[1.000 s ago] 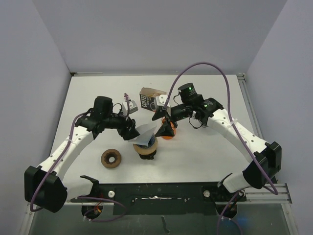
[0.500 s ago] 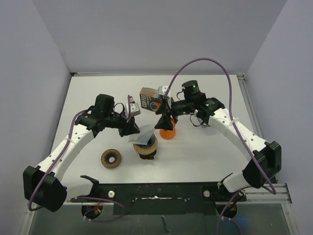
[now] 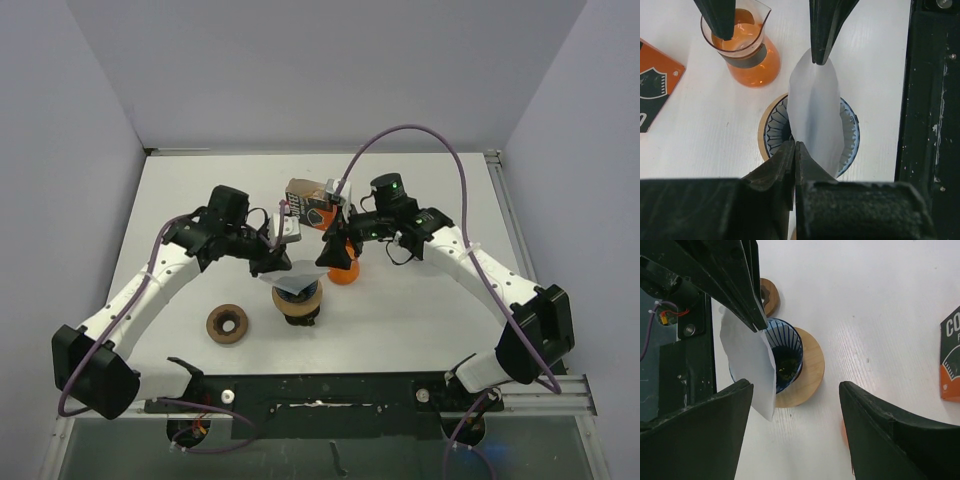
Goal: Place the coffee filter in the dripper
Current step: Place the coffee filter in the coffee dripper.
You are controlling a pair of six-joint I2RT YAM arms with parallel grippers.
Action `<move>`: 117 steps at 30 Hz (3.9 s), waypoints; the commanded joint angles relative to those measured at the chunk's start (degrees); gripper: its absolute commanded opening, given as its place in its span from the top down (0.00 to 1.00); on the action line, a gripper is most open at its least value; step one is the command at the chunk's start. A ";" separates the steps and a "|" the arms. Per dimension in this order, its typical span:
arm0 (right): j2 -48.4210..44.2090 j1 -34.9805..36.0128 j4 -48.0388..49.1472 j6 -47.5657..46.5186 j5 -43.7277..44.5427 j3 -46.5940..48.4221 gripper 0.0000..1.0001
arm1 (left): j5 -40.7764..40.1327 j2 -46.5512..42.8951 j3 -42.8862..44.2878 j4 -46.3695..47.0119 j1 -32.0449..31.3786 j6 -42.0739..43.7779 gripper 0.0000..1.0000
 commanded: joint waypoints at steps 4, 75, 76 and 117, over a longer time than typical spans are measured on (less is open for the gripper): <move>-1.50 -0.36 5.11 3.06 -2.06 -1.79 0.29 | -2.07 -1.99 0.10 2.12 -0.33 -1.16 0.81; 4.39 5.75 4.44 1.13 9.33 -2.79 0.40 | -6.65 -8.46 -14.67 14.90 6.00 -27.86 0.40; 4.50 5.71 4.25 1.08 9.18 -2.63 0.40 | -6.77 -8.59 -14.79 15.00 6.00 -27.84 0.40; 7.86 8.02 3.53 2.73 15.17 -0.90 0.39 | -10.38 -2.49 -13.46 17.63 5.99 -34.45 0.36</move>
